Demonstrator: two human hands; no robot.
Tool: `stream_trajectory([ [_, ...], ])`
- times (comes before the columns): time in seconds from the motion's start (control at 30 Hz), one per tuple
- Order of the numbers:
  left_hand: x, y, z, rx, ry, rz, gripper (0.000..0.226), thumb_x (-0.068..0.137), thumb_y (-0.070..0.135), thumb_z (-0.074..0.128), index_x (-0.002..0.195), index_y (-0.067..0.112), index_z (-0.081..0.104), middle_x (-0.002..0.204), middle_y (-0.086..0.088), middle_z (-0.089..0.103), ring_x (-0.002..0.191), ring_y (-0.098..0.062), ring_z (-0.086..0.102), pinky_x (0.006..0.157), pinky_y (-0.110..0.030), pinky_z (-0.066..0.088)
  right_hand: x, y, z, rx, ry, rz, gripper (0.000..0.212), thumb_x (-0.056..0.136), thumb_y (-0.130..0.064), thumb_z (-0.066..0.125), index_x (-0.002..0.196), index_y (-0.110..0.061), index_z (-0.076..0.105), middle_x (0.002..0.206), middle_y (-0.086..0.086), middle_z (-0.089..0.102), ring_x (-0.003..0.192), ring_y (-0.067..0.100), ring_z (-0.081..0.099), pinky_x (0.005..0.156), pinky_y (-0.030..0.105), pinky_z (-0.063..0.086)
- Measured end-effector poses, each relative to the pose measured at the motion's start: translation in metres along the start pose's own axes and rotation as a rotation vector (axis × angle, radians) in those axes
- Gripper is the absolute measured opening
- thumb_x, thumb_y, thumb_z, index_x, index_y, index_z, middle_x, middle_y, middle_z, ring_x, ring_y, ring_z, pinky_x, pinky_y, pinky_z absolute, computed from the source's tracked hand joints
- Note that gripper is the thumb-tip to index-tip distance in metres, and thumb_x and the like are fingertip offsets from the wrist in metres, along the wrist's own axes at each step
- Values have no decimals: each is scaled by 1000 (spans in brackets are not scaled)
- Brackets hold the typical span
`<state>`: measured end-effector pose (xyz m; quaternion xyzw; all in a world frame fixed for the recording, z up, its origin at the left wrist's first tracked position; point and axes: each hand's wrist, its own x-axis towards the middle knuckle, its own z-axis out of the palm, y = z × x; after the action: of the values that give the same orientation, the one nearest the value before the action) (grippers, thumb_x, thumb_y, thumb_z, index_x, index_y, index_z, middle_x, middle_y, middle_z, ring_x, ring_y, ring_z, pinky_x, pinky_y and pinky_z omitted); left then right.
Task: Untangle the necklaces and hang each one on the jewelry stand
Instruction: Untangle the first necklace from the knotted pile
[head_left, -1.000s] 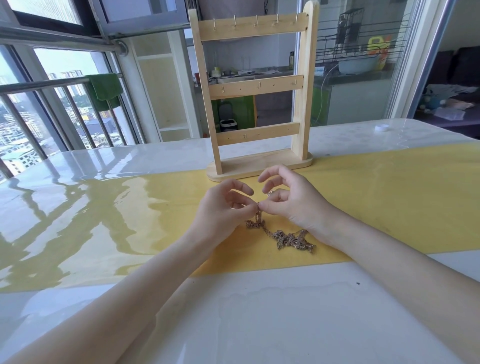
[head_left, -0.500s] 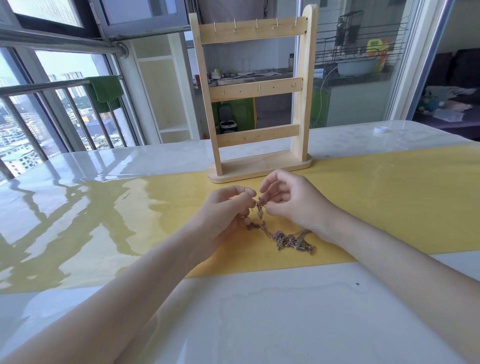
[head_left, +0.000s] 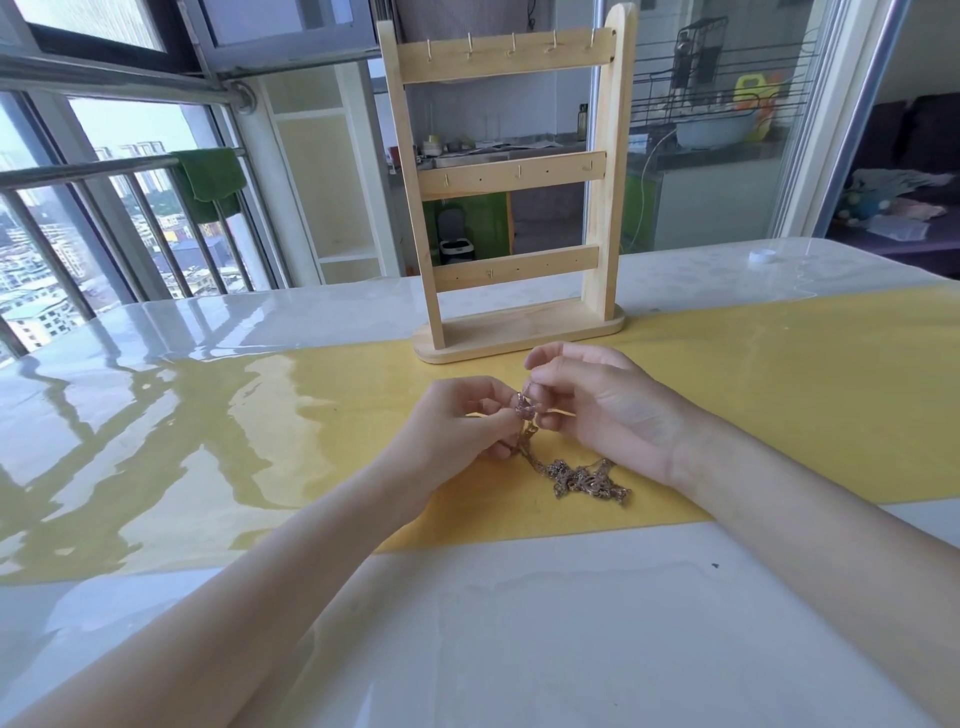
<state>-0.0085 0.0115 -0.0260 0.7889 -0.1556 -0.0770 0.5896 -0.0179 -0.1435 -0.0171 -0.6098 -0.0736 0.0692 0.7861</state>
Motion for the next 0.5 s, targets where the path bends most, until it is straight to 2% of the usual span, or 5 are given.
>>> stream_trajectory([
  [0.13, 1, 1, -3, -116, -41, -52, 14, 89, 3, 59, 80, 11, 67, 70, -1, 66, 67, -11, 62, 67, -20, 52, 2, 0, -2, 5, 3, -2, 12, 91, -1, 53, 85, -12, 54, 59, -1, 48, 57, 10, 46, 55, 21, 39],
  [0.27, 0, 6, -3, -266, -53, -103, 12, 90, 12, 60, 80, 11, 68, 76, -2, 69, 72, -10, 66, 66, -18, 53, 1, 0, -3, -13, 2, -11, 11, 91, -1, 53, 87, -11, 56, 61, -2, 49, 57, 9, 48, 58, 21, 44],
  [0.37, -1, 6, -2, -206, -37, -71, 8, 84, 14, 68, 77, 12, 68, 70, 2, 67, 70, -7, 64, 69, -19, 52, 2, 0, -3, -30, -5, -19, 9, 91, -2, 54, 88, -10, 56, 62, -1, 50, 59, 10, 49, 63, 24, 43],
  [0.5, -1, 3, -2, -162, -8, -39, 10, 86, 16, 67, 78, 10, 67, 66, 3, 64, 68, -7, 59, 66, -22, 49, 1, -1, -3, -23, 1, -10, 9, 90, -2, 55, 89, -10, 56, 62, 1, 51, 56, 10, 50, 54, 20, 39],
])
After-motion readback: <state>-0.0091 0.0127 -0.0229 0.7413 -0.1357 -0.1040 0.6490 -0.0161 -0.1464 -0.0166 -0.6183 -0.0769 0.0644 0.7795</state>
